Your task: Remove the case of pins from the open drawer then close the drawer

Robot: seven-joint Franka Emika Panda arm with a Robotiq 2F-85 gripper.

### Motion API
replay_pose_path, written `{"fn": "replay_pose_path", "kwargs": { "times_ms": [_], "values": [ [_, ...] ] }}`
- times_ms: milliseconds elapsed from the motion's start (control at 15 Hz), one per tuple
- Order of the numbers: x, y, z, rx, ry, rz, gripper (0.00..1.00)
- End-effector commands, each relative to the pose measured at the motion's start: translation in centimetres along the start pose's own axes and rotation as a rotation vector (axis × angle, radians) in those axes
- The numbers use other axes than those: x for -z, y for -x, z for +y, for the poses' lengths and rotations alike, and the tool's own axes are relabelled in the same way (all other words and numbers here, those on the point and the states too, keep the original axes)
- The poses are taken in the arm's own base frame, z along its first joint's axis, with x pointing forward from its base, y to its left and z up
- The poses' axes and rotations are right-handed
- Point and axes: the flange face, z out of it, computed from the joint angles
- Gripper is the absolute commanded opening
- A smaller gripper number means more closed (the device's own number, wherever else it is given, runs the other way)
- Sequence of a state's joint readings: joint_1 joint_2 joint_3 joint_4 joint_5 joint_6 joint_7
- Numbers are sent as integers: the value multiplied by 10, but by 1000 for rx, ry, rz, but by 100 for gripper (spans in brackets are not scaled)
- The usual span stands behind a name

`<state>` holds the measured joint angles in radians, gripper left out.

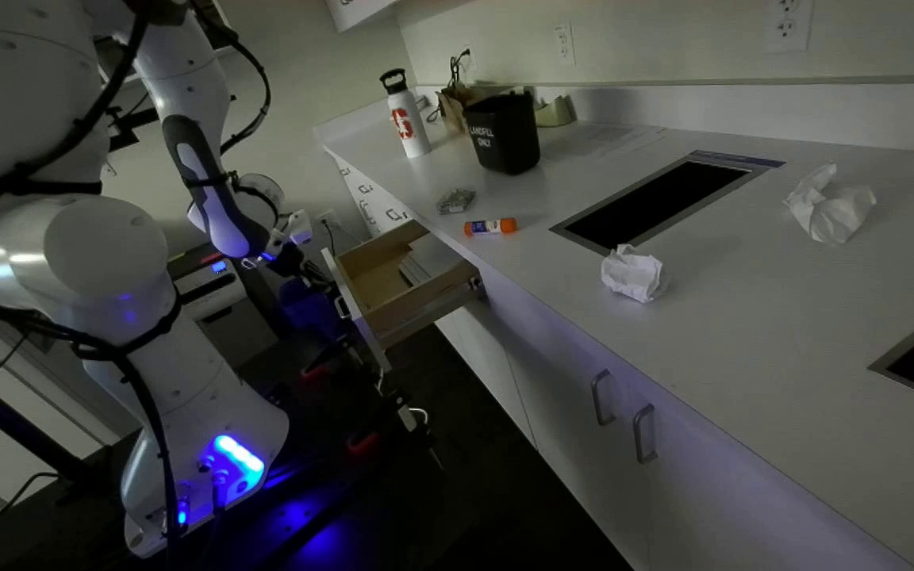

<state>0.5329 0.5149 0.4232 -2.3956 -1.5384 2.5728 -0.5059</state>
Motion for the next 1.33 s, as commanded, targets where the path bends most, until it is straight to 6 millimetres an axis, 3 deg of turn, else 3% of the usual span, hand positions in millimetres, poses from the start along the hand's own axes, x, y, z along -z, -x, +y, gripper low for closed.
{"fn": "replay_pose_path", "kwargs": {
  "times_ms": [0,467,1000,1267],
  "values": [
    [-13,16,7,35,-30,-176,0],
    [-46,56,6,44,-119,-349,0],
    [-90,113,11,31,-166,-413,0],
    [-105,130,12,16,-179,-413,0]
  ]
}}
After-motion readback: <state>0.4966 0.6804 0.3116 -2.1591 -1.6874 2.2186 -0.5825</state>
